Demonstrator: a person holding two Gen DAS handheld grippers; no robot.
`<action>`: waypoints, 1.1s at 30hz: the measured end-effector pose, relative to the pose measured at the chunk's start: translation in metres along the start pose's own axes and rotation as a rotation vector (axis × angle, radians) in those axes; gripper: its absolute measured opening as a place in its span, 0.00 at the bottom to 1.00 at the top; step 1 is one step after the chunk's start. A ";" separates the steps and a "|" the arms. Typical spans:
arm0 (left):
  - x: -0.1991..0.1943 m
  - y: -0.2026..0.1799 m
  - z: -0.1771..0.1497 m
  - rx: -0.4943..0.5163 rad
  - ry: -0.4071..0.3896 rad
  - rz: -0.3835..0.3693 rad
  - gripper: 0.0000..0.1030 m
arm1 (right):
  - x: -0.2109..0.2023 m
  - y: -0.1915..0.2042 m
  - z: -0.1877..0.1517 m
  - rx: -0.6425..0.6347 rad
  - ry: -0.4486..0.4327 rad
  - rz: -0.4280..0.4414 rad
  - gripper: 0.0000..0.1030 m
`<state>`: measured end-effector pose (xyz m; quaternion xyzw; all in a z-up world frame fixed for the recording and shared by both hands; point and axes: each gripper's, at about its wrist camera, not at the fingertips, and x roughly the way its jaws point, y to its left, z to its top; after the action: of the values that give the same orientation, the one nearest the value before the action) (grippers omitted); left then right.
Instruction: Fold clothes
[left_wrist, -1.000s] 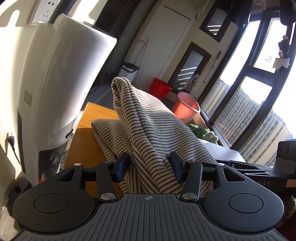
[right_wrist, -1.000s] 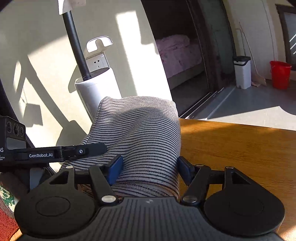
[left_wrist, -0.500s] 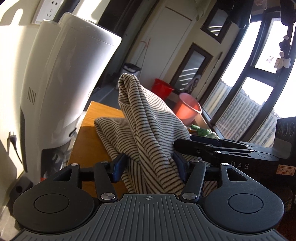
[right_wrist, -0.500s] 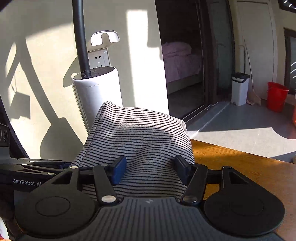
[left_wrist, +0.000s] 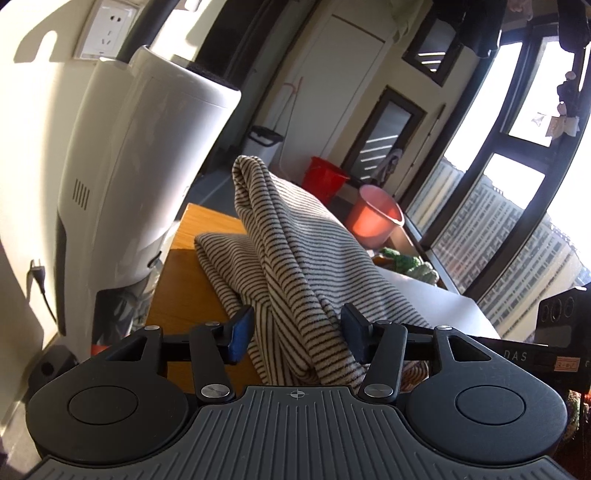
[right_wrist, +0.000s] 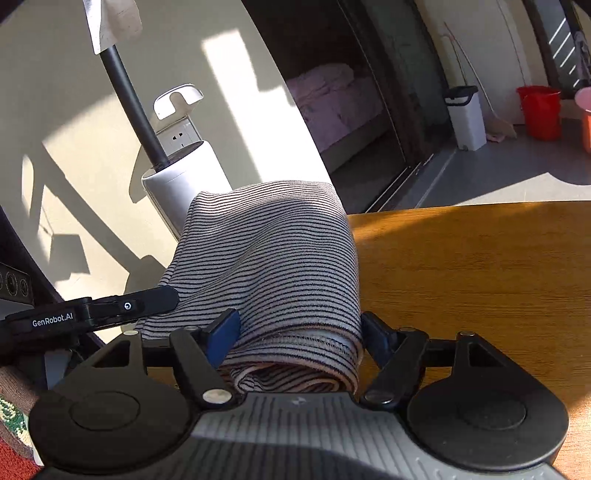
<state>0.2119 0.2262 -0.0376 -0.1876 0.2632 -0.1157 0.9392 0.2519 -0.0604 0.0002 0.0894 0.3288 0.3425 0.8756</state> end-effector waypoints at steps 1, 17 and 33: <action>-0.005 -0.004 0.008 0.020 -0.026 -0.004 0.48 | 0.000 0.006 0.001 -0.021 0.001 -0.020 0.70; 0.090 0.015 0.064 0.061 0.123 0.027 0.35 | -0.010 0.041 0.005 -0.210 -0.067 -0.074 0.70; 0.047 0.009 0.046 0.103 0.004 0.134 0.49 | -0.006 0.076 -0.013 -0.399 -0.090 -0.024 0.74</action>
<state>0.2769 0.2326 -0.0259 -0.1206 0.2707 -0.0662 0.9528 0.1987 -0.0080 0.0224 -0.0743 0.2158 0.3861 0.8938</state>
